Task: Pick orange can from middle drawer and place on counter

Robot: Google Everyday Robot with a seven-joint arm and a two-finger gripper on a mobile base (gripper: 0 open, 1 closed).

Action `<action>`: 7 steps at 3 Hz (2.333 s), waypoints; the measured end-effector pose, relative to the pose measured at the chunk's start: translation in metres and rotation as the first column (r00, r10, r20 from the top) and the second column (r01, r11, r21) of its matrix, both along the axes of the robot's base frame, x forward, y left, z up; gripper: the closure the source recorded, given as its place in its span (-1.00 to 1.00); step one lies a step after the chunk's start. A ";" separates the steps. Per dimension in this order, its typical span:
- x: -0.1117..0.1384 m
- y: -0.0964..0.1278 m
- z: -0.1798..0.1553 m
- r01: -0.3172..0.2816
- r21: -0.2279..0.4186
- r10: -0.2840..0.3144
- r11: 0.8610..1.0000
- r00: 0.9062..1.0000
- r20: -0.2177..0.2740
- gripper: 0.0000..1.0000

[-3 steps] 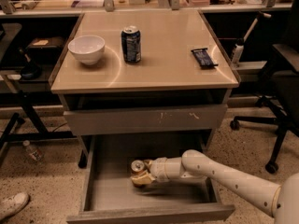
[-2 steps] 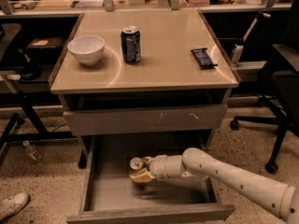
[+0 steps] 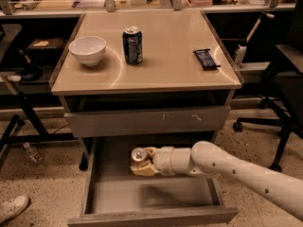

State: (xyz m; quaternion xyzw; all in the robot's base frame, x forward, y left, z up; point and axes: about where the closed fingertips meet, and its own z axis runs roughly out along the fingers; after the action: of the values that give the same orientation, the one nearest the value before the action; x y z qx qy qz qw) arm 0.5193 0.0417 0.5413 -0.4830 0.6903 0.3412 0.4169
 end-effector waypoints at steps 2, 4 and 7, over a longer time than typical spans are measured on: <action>0.005 -0.008 0.059 0.027 -0.057 -0.024 0.998 0.998 0.054 1.00; 0.006 -0.010 0.105 0.034 -0.064 -0.028 0.997 0.996 0.084 1.00; 0.016 -0.031 0.198 0.097 -0.084 -0.084 0.992 0.986 0.143 1.00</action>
Offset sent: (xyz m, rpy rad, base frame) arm 0.0020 -0.0054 0.0377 -0.0333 -0.0241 -0.0212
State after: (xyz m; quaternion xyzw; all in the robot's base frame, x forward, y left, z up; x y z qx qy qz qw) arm 0.5354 0.0103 0.7396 -0.4923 0.6956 0.2554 0.4567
